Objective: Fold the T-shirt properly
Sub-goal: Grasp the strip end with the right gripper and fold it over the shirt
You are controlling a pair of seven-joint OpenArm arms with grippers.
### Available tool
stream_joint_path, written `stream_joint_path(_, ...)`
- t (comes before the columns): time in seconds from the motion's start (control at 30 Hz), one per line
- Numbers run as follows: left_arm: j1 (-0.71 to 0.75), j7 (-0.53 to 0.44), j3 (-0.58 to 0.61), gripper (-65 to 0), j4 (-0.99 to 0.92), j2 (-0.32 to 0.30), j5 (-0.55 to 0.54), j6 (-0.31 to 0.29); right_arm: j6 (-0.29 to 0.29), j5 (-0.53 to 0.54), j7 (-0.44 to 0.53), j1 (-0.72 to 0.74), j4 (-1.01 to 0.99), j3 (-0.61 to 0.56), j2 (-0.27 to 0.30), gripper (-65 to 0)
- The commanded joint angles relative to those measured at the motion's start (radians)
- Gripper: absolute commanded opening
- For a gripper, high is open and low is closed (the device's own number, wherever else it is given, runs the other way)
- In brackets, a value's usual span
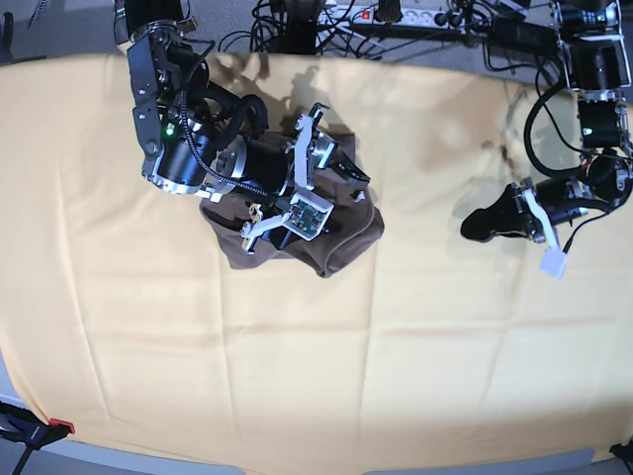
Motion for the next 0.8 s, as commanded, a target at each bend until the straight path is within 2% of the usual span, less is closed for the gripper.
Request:
stream_joint_path(0.0, -0.017, -0.011, -0.007, -65.0, 0.017, -0.019, -0.027, -0.009, 0.001, 0.023, 0.029, 0.014, 0.021, 0.006, -0.002, -24.5)
stream_joint_path(0.1, -0.016, -0.011, -0.007, -65.0, 0.017, -0.019, -0.027, -0.009, 0.001, 0.054, 0.013, 0.014, 0.05, 0.017, -0.002, -24.6)
stream_joint_path(0.23, -0.011, -0.011, -0.007, -65.0, 0.017, -0.019, 0.006, -0.009, 0.001, 0.167, -0.116, 0.011, 0.088, 0.019, -0.002, -24.5)
stream_joint_path(0.33, -0.011, -0.011, -0.007, -65.0, 0.017, -0.019, 0.019, -0.009, 0.001, 0.195, -0.129, 0.0, 0.09, 0.019, 0.012, -24.5)
stream_joint_path(0.53, -0.011, -0.012, -0.007, -65.0, 0.017, -0.019, 0.018, -0.009, 0.001, 0.165, -0.132, -0.006, 0.139, 0.019, 0.066, -24.5)
stream_joint_path(0.77, -0.011, -0.019, -0.007, -65.0, 0.017, -0.019, 0.019, -0.009, 0.001, 0.095, -0.132, -0.083, 0.195, 0.019, 0.162, -24.6)
